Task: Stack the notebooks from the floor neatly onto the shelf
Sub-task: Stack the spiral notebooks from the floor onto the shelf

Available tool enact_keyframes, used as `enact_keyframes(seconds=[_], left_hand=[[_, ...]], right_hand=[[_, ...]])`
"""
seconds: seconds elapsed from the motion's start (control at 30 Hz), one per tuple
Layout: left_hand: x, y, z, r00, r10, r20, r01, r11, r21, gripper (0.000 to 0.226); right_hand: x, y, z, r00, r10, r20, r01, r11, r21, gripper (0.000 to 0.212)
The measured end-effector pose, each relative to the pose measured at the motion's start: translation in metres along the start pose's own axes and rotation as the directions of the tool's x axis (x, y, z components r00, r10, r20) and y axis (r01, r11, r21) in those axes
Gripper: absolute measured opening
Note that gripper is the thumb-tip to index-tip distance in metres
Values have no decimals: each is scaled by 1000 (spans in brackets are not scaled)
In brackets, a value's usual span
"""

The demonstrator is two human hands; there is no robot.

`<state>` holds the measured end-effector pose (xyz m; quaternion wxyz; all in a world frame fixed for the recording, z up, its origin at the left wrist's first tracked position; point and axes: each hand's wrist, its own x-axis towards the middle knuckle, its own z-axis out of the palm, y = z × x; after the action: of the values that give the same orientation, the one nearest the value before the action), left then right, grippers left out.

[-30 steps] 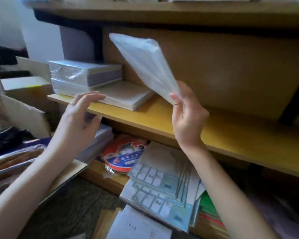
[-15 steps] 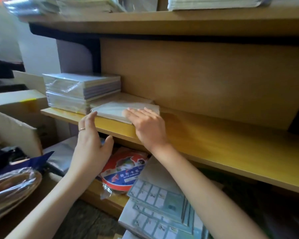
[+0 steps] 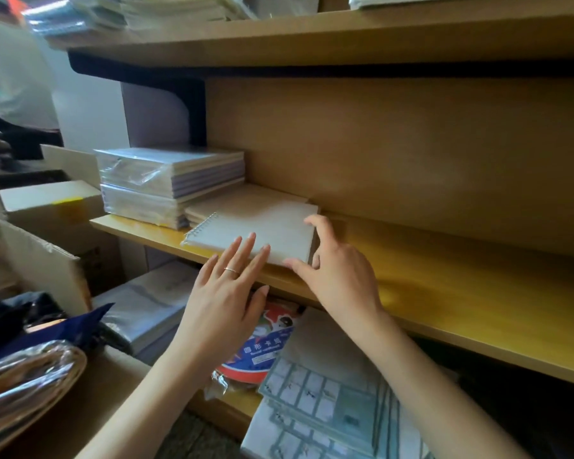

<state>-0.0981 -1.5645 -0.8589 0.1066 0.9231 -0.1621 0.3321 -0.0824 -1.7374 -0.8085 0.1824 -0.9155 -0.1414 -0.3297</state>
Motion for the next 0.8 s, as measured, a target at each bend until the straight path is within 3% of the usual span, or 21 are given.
enact_keyframes(seconds=[0.1,0.37,0.6,0.8], left_hand=[[-2,-2,4,1000,-25,-5,25,1000,-11,58],[-3,-15,5,999,-28,16,28,1000,11,63],[19,-25,7,992,-112,58,112,994,2,78],[11,-27,18,987,-117,109,117,993,3,76]], right_hand=[[3,1,-1,998,-25,66,24,1000,13,57],[12,-17,19,998,-58,-14,58,997,-47,27],[46,-25,47,1000,-20,8,21,989,-145,21],[59,-24,61,1000,-12,12,14,988,-152,23]])
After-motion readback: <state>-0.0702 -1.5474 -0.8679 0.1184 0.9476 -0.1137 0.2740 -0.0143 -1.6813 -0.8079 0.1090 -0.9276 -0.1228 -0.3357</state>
